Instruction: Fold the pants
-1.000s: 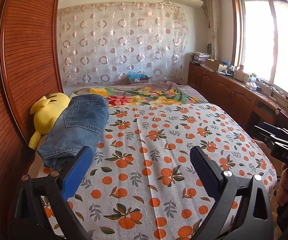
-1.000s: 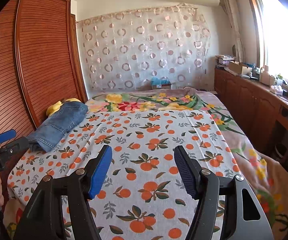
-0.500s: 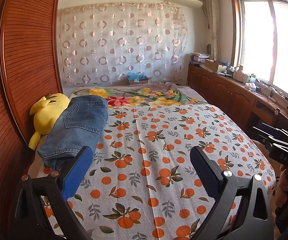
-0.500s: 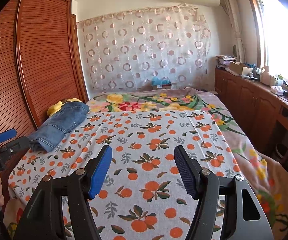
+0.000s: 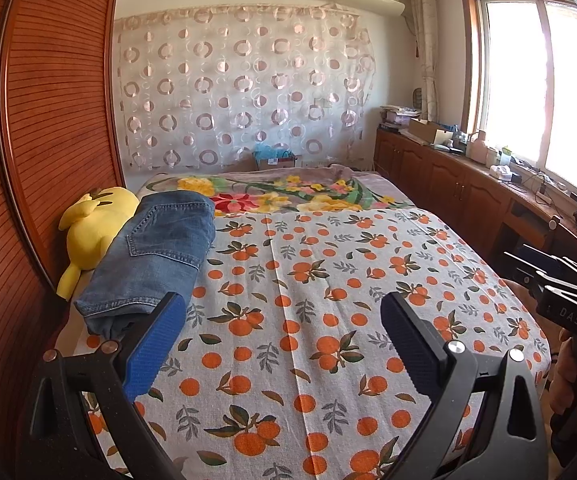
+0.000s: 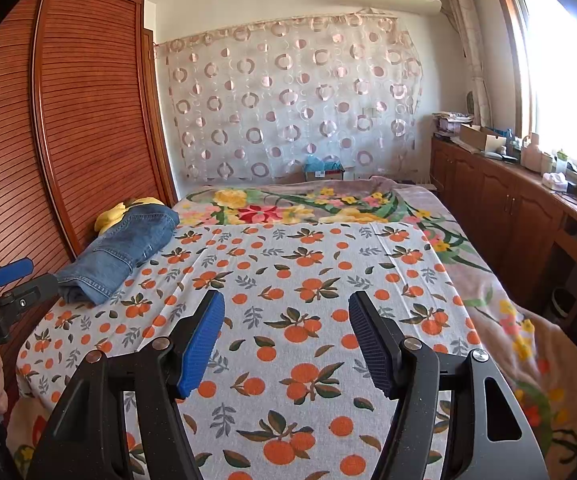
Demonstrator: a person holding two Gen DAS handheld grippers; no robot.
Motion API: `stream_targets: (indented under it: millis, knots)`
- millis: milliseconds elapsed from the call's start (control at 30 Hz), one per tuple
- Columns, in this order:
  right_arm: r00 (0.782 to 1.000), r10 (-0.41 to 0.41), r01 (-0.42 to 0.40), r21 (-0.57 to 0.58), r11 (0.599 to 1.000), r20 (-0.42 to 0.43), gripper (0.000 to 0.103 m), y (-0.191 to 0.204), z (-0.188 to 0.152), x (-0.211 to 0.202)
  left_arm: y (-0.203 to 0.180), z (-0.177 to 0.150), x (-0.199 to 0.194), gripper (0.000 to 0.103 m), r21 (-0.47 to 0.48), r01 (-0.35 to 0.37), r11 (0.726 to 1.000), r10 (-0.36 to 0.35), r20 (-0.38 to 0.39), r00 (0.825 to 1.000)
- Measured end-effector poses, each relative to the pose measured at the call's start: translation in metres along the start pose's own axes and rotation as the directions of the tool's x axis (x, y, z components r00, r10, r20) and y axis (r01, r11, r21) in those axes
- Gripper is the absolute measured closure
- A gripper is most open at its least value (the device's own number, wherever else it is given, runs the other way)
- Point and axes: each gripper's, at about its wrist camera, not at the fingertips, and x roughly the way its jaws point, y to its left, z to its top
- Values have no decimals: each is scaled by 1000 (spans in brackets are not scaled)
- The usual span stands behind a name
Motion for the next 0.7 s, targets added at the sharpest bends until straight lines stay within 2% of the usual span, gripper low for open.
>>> stream_targets:
  millis: [700]
  knots:
    - [1000,-2,2,-3,1000,7,36,0,0,0,1,-1,0,5,-1,0,1000,0,1,1000]
